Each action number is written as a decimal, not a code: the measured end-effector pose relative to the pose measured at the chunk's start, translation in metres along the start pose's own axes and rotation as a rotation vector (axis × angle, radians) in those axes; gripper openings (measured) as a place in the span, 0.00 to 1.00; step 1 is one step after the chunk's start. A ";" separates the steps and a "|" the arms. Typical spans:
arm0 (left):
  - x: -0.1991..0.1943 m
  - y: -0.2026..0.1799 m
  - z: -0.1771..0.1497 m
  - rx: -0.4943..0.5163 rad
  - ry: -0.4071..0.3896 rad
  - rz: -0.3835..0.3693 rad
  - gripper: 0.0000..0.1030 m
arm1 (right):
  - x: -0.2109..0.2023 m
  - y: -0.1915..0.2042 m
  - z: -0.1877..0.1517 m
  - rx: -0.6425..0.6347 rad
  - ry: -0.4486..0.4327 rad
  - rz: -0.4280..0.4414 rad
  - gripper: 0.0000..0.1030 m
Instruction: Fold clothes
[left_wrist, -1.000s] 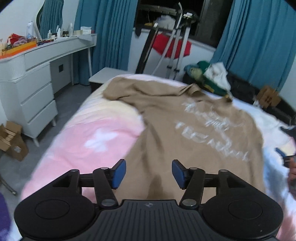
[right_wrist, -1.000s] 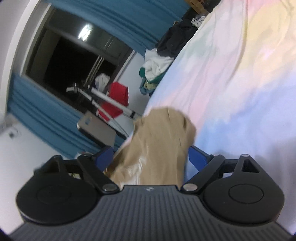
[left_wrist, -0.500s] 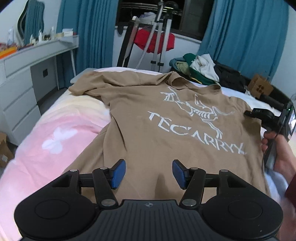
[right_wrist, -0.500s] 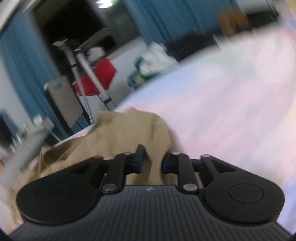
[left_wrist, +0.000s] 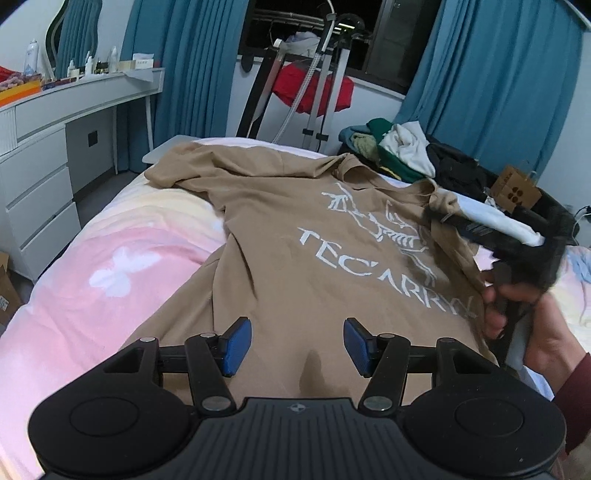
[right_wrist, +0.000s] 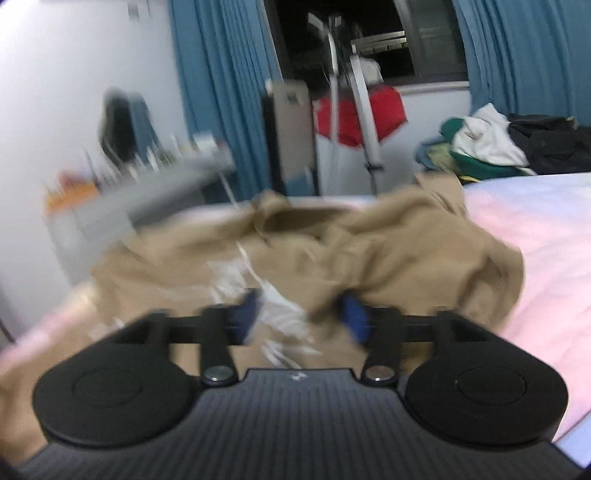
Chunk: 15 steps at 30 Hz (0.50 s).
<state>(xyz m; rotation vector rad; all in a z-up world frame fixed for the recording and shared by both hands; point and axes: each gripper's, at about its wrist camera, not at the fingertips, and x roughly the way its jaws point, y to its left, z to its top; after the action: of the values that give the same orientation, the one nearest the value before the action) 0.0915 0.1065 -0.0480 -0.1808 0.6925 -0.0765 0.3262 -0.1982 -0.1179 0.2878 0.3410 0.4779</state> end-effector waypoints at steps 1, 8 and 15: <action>-0.002 0.001 0.000 -0.006 -0.001 -0.002 0.56 | -0.011 -0.009 0.003 0.069 -0.054 0.026 0.80; -0.011 0.004 0.000 -0.046 -0.012 -0.015 0.56 | -0.068 -0.119 -0.003 0.653 -0.301 -0.141 0.80; -0.004 0.004 0.002 -0.063 -0.004 -0.012 0.56 | -0.049 -0.168 -0.021 0.810 -0.235 -0.171 0.72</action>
<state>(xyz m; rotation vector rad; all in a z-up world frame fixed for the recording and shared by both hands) 0.0892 0.1117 -0.0449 -0.2456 0.6900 -0.0660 0.3441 -0.3613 -0.1831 1.0829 0.3129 0.1116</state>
